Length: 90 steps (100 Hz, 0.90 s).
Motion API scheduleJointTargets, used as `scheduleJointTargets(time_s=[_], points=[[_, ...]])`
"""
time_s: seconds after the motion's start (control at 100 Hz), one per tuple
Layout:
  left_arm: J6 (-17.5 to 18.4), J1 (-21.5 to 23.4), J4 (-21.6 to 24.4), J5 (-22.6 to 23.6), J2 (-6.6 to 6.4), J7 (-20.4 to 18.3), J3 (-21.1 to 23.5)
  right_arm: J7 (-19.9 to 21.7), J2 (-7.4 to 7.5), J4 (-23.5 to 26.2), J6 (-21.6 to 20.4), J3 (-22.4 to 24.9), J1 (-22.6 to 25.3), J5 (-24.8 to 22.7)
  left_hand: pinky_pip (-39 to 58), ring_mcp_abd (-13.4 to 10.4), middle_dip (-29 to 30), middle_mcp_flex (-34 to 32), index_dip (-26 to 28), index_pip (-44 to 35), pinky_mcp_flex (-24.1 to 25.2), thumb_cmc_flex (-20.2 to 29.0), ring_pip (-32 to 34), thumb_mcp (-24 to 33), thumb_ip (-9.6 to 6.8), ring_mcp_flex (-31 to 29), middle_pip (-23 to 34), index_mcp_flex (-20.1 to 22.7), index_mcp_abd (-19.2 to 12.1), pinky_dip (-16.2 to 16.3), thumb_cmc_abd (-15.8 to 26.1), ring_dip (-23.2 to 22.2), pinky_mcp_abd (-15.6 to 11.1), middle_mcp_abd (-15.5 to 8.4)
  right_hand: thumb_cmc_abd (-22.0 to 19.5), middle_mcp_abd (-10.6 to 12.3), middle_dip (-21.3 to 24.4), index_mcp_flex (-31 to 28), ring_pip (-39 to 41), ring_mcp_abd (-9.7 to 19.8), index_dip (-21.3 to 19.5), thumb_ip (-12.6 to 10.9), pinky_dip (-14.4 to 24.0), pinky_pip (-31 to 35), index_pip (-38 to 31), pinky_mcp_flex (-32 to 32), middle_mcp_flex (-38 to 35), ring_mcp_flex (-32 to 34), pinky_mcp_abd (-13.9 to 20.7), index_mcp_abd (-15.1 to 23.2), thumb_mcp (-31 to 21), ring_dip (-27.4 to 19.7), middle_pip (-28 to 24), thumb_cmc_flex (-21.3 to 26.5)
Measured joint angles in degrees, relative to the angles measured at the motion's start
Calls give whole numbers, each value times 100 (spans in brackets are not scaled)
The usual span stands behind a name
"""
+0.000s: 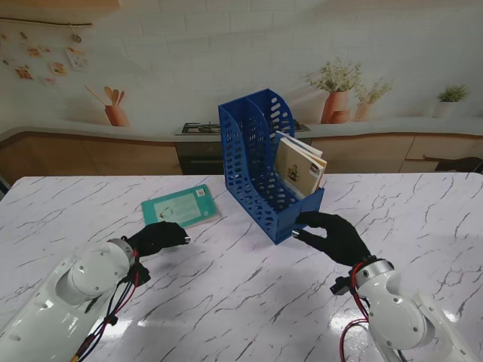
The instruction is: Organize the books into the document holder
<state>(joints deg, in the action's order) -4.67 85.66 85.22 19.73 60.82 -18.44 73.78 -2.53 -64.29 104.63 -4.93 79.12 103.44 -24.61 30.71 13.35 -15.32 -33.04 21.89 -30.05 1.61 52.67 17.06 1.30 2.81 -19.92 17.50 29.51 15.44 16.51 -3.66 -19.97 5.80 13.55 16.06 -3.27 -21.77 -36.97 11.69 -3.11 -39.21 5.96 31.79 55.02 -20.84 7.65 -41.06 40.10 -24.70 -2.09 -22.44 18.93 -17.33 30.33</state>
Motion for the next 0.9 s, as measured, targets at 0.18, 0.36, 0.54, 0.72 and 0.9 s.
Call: scheduleJointTargets(time_s=[0.18,0.36,0.54,0.72,0.9], points=[[12,167,245,89,32,334,94,-10,-1,-14,-13,-9,-4,17,623,178,-83,-2,14,26,86,-1,1,-62,0,-90,0,-108,-139,253,0,-140,496,-112,0,0,0,0,0,0,0,0,0,-1,1,0,0,0,0,-1,36,-1,0,2],[92,-122,-57,228,106,607,65,-9,-1,-36,-16,-25,-25,37,610,256,-330,-12,128,66,144,-4,-87,-63,0,-94,0,-173,-511,259,0,-222,583,-292,-60,0,0,0,0,0,1,0,0,-1,1,0,0,0,0,-1,38,-2,0,5],[250,-1000,-1188,382,150,760,-294,30,-2,-69,10,-26,-66,57,348,217,-374,-14,153,52,143,-5,-191,-63,0,-94,0,-171,-563,259,1,-231,520,-322,-60,0,0,0,0,0,2,0,-6,-9,1,-44,0,0,0,-2,60,-2,0,6],[219,-1708,-2139,-59,203,853,-716,76,-1,-97,39,-18,-106,94,347,154,-374,-244,141,-6,69,282,-166,-62,0,-95,0,39,-51,271,256,-231,121,-32,-60,0,0,0,0,0,5,-1,-47,-38,1,-70,0,0,0,-3,98,-2,0,6],[49,-1780,-2045,21,157,274,-831,124,4,-97,50,-4,-111,117,856,-161,-238,-706,-1,-199,66,1044,-412,-289,0,74,174,543,163,358,793,-17,-7,276,-64,0,1,0,0,0,10,-1,-56,-120,1,-102,0,-1,0,-3,98,-2,0,6]])
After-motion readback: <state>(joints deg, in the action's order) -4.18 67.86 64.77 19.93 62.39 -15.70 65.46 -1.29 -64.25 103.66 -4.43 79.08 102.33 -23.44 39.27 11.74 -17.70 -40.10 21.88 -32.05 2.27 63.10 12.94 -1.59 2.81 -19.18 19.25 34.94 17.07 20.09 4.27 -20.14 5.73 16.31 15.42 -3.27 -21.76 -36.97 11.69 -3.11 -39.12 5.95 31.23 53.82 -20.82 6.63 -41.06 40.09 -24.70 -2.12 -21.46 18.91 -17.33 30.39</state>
